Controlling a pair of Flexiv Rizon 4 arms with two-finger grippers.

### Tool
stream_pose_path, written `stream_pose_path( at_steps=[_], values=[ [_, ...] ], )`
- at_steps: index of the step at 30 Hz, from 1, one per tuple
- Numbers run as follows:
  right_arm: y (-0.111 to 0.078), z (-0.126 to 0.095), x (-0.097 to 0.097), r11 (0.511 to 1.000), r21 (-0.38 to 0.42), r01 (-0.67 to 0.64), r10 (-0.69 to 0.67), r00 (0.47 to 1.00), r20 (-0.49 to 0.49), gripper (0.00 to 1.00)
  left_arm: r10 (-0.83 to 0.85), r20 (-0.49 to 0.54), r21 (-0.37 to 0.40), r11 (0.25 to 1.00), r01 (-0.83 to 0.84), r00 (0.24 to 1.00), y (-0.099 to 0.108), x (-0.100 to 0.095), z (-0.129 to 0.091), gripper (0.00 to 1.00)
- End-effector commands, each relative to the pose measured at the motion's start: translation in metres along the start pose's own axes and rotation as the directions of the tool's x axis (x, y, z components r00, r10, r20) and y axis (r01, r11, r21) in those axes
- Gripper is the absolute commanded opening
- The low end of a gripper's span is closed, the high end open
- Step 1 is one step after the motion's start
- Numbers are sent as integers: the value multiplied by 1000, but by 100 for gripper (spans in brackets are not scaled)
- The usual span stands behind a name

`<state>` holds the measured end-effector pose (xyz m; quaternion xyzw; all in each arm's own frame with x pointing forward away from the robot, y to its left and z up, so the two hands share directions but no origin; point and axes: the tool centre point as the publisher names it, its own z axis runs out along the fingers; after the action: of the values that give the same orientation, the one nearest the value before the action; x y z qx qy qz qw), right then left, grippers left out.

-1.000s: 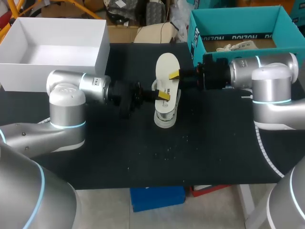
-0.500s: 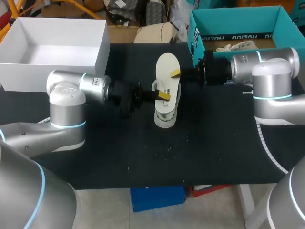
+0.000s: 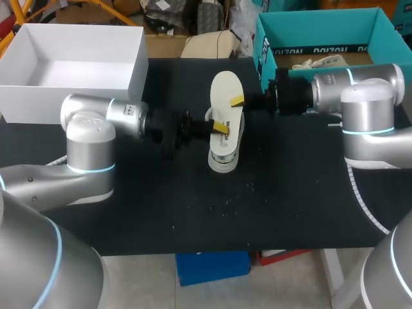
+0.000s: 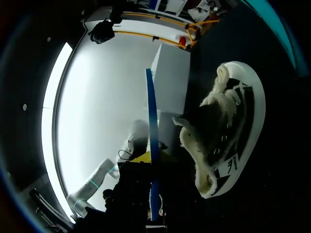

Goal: Take the shoe out of the shoebox, open the shoe tongue, remove and reinsert the insole, then place the shoe into the shoebox

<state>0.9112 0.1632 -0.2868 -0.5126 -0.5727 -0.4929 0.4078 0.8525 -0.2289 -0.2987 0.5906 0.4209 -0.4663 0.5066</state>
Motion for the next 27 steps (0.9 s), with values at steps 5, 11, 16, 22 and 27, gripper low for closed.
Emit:
stream_pose_path(
  at_steps=[5,11,16,22,27],
  values=[
    [1,1,-1,1000,2,0,0,1000,-1,0,-162,-667,-222,975,13,727,-28,-43,-36,100],
    [1,1,-1,1000,2,0,0,1000,-1,0,-176,-934,-220,969,-112,312,-34,-69,-39,100],
    [1,1,-1,1000,2,0,0,1000,-1,0,-131,-971,-157,980,-120,200,-34,-82,-24,100],
    [1,1,-1,1000,2,0,0,1000,-1,0,-90,-994,-100,981,-164,69,-32,-97,-9,100],
    [1,1,-1,1000,2,0,0,1000,-1,0,-77,-996,-69,978,-198,-37,-30,-104,-7,100]
  ],
)
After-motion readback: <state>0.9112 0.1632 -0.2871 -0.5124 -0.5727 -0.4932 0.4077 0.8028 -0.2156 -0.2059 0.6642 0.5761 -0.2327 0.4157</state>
